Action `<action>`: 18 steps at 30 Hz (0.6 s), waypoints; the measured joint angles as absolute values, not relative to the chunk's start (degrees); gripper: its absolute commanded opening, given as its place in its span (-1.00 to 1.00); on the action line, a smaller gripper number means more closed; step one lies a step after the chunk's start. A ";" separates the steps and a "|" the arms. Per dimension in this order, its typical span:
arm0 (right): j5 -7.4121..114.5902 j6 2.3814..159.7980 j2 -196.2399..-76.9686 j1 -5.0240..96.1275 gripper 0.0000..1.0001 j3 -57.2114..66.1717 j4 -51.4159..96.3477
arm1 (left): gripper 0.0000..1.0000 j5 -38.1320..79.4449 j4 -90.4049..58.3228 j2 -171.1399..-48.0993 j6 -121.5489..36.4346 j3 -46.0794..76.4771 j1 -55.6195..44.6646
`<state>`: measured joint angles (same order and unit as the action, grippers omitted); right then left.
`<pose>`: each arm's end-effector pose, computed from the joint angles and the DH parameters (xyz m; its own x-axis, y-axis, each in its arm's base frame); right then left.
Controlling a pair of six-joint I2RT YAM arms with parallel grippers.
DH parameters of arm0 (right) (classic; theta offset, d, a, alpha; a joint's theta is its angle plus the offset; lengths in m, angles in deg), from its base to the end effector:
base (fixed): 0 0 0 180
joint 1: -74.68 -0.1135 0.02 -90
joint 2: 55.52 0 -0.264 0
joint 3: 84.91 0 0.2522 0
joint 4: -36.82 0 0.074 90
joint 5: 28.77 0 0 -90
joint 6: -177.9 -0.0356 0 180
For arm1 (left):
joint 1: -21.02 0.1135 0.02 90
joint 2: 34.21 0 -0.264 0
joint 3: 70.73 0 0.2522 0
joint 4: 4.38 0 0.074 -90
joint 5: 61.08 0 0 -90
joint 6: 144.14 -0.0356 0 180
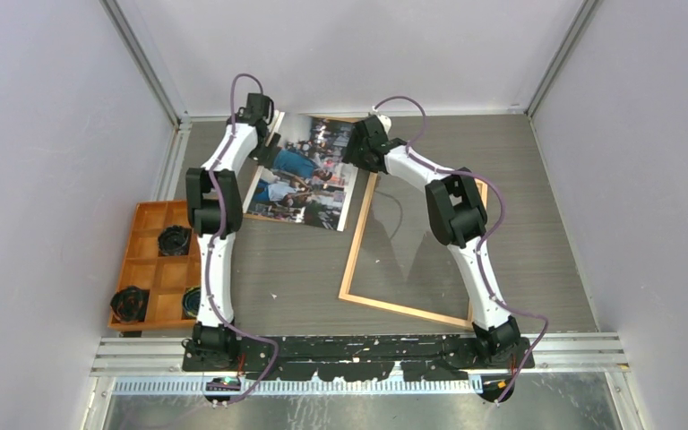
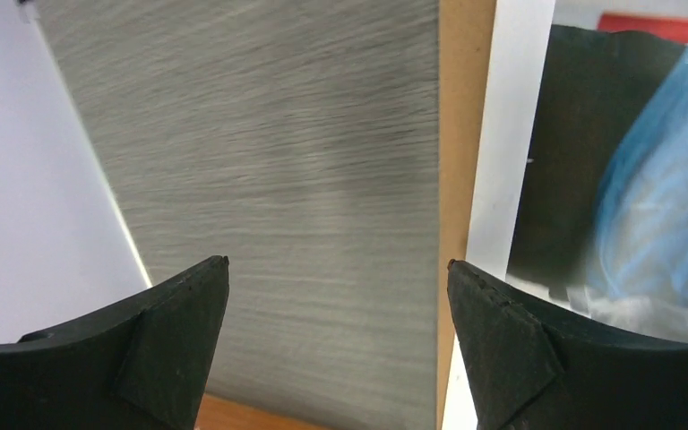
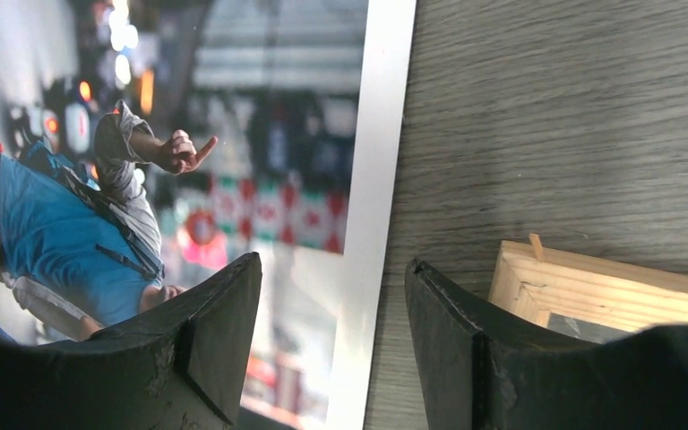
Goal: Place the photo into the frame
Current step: Pick up the photo at the center of the board.
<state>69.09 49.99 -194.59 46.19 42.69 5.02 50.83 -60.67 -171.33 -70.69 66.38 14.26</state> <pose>0.4824 0.2563 0.1614 -0.7119 0.3062 -0.6321 0.0664 0.9253 0.3734 0.5230 -0.0486 0.2041 -0.8194 0.3633 -0.4434 0.1429 0.8786 0.4556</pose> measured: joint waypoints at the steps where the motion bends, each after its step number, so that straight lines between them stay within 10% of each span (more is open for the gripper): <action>1: 68.93 49.69 -194.70 46.19 0.26 42.80 5.24 | 0.86 51.16 -60.89 -173.02 -70.54 67.54 14.26; 18: 60.98 43.46 -195.13 46.67 0.12 39.65 14.42 | 0.83 55.40 -57.50 -172.58 -73.05 62.12 13.91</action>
<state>60.98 43.46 -195.13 46.67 39.65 14.42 55.40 -57.50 -172.58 -73.05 62.12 13.91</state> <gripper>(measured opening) 0.565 0.917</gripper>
